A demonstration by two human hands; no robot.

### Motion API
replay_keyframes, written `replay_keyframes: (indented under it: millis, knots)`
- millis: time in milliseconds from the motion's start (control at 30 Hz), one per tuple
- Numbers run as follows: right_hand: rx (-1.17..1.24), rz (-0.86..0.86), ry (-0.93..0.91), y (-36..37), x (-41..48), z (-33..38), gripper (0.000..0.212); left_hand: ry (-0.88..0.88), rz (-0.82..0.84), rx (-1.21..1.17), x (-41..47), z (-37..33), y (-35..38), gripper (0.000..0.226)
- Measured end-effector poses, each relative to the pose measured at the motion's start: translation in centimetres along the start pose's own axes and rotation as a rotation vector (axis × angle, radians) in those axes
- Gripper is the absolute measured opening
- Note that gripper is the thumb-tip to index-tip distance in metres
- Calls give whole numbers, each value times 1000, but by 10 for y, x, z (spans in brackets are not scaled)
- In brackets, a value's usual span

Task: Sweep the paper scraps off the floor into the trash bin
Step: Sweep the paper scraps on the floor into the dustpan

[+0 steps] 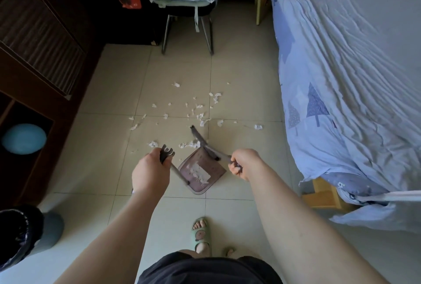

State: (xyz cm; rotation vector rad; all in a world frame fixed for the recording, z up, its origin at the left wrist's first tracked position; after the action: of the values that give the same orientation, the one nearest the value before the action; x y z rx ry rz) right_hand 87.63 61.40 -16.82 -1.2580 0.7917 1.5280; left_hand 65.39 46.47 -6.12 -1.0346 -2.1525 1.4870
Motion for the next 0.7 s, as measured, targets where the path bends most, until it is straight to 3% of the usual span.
replay_keyframes:
  millis: [100,200,267,400,567,700]
  knots:
    - [-42,13,-15,-6,-8,11,23,6,-10,-1,8,-6,-4,21]
    - [-154,-45,-167,-23,-8,34,27,20,-15,-5,16,-21,-3,21]
    - [-93,-103,-206,-44,-2,47,17,22,-19,-2,22,-31,-1,21]
    - [63,-161,-197,-96,13,78,19,9,-35,-16,36,-56,10,19]
    - [32,-272,-175,-156,31,120,16,-50,-53,-43,55,-89,27,18]
    - [-34,-309,-133,-184,44,149,26,-90,-73,-52,67,-115,38,16]
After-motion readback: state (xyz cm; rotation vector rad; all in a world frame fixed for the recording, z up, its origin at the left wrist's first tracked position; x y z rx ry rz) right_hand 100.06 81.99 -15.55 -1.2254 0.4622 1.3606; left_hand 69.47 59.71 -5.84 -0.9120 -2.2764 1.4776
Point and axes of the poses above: each hand's wrist, its own x-axis towards the middle knuckle, its own y-axis out of the palm, z = x × y, the point moved 8 cm from there along x, towards the middle knuckle, and after that the axes turned 8 degrees about y, right-handed, at the moved point
